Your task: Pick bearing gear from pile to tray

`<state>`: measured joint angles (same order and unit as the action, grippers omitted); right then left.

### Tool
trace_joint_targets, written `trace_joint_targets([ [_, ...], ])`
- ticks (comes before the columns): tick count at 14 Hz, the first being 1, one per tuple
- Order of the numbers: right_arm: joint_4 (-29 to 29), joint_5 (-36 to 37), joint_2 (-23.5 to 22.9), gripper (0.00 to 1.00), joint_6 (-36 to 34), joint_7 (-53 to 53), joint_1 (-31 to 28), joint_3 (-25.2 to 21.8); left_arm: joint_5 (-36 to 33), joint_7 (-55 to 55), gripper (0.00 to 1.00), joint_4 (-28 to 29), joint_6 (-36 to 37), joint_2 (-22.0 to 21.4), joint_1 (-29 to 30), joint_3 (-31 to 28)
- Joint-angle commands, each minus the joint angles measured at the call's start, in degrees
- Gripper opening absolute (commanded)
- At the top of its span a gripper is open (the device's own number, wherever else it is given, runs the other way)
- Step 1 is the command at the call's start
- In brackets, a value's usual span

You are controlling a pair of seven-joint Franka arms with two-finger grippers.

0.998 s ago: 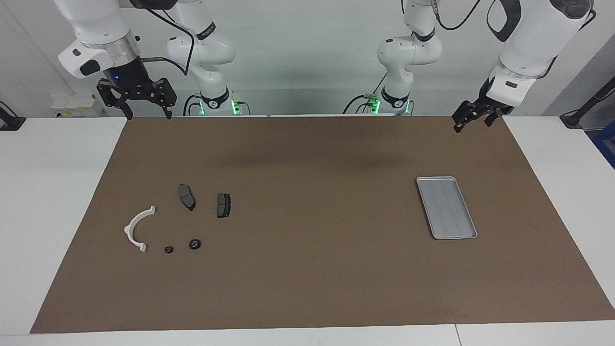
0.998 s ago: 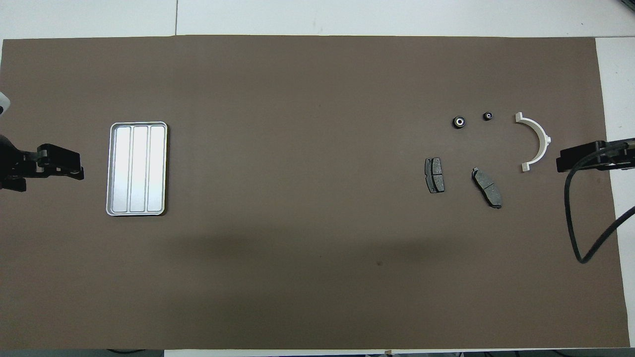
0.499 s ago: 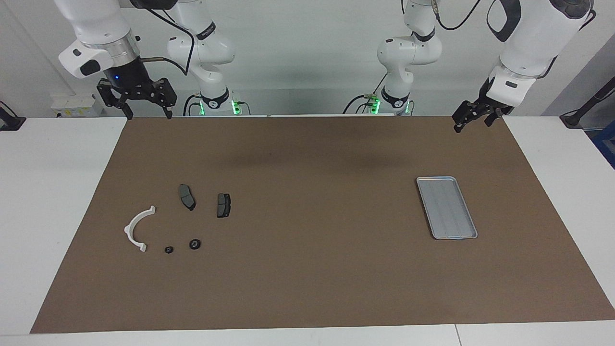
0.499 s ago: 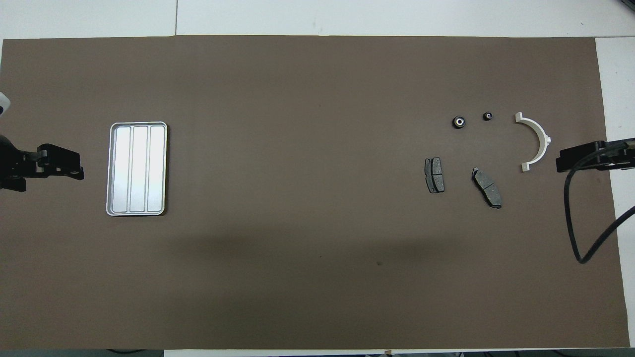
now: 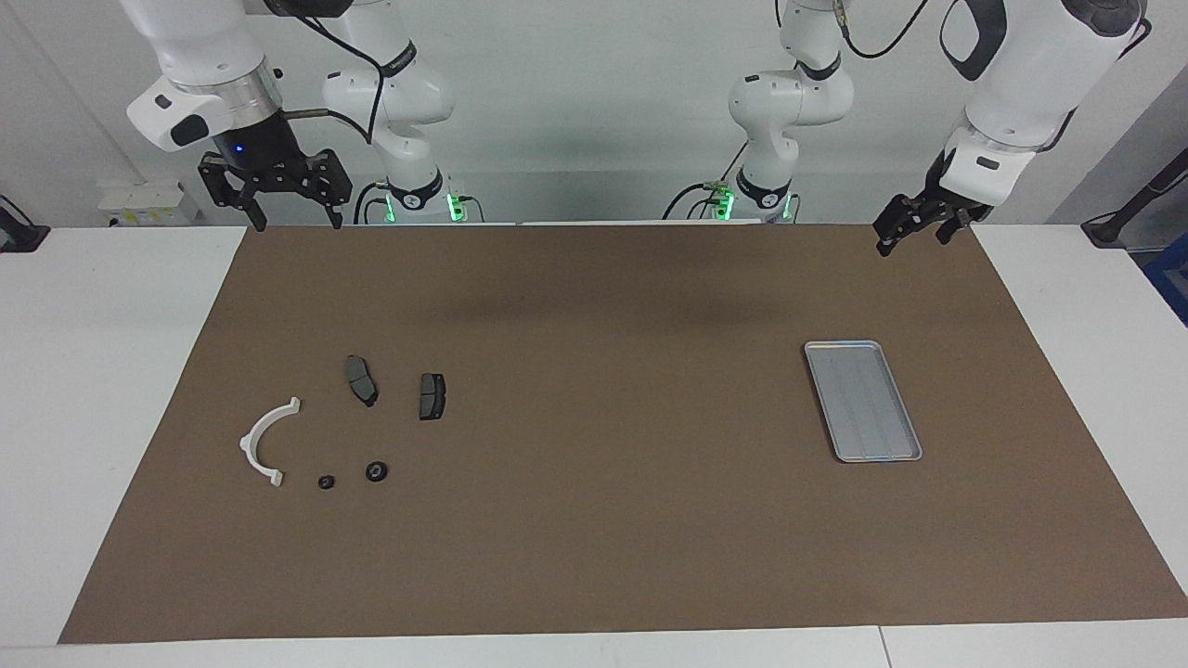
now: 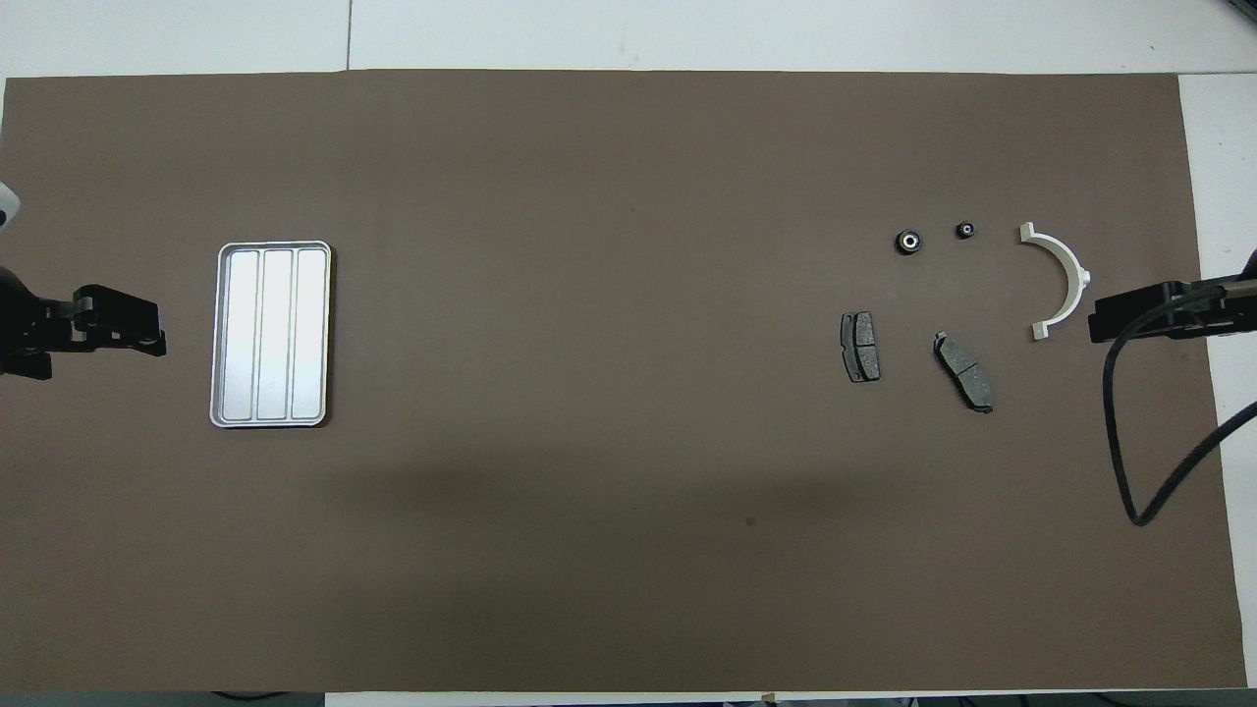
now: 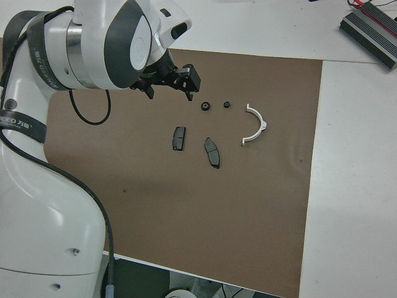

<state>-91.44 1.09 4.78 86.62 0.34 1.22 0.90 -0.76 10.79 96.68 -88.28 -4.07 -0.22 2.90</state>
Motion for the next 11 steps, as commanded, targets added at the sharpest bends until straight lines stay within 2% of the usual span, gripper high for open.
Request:
trace_joint_targets([
  [1, -2.9, -0.9, 1.0, 1.00, 4.5, -0.2, -0.5, 0.2, 0.8, -0.6, 1.00, 1.4, 0.1, -1.4, 0.5, 0.3],
  [4, -6.4, -0.9, 0.1, 1.00, 10.6, -3.7, -2.3, 0.1, 0.8, -0.6, 1.00, 1.4, 0.1, -1.4, 0.5, 0.3],
  [6, -8.7, -0.9, -2.5, 1.00, 15.2, -3.7, -2.4, 0.1, 0.8, -0.6, 1.00, 1.4, 0.1, -1.4, 0.5, 0.3],
  [11, -7.1, 0.1, -15.0, 1.00, 21.1, -3.7, -2.6, 0.0, 0.8, -0.6, 1.00, 1.4, 0.1, -1.4, 0.5, 0.3],
])
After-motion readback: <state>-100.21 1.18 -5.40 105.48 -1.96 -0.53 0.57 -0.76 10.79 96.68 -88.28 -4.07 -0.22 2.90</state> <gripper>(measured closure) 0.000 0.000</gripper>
